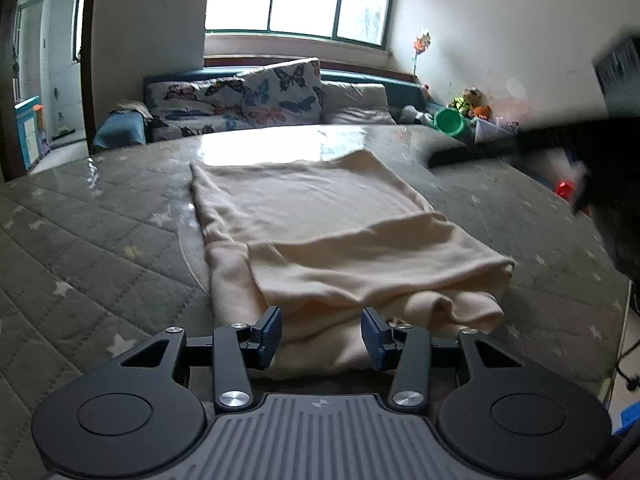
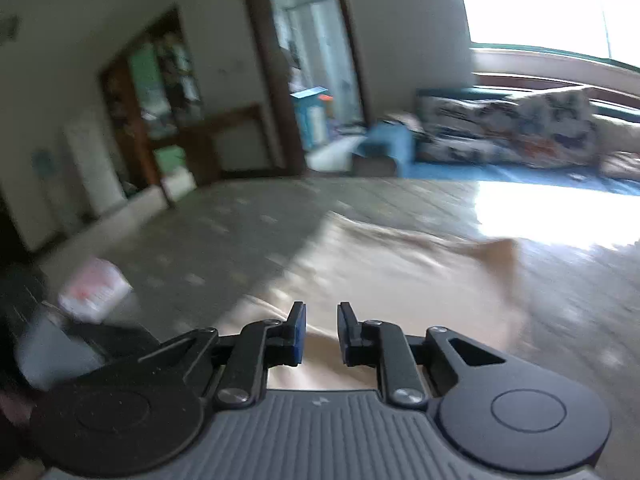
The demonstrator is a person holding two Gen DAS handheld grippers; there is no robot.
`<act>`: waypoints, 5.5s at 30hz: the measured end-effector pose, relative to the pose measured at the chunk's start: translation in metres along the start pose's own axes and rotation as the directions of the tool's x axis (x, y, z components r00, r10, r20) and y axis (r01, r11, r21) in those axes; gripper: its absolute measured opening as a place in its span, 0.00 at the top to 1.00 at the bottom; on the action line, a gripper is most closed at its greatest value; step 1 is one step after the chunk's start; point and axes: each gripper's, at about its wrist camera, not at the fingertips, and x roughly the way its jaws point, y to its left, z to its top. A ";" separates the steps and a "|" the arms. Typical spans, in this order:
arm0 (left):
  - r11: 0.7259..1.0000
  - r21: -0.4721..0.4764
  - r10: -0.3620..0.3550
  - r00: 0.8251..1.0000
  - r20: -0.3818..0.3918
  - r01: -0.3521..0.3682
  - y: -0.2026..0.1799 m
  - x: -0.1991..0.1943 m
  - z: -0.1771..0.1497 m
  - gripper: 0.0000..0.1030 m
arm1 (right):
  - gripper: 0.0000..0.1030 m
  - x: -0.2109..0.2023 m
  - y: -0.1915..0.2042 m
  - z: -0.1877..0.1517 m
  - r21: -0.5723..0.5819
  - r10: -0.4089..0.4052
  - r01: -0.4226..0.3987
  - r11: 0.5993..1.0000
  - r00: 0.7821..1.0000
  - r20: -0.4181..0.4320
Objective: Fold clothes
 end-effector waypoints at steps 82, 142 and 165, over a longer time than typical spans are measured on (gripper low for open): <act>0.999 0.039 -0.002 0.998 -0.063 0.005 0.001 0.050 0.018 0.88 | 0.95 -0.005 0.031 -0.102 -0.479 -0.394 0.416 0.773 0.906 0.151; 0.998 0.068 -0.006 0.998 -0.056 0.010 -0.003 0.049 0.014 0.83 | 1.00 0.028 -0.058 -0.049 -0.101 -0.393 0.391 0.915 0.920 0.006; 0.999 0.034 -0.006 0.999 -0.031 0.008 0.008 0.034 0.011 0.83 | 1.00 0.038 -0.050 -0.054 -0.121 -0.411 0.409 0.904 0.911 0.009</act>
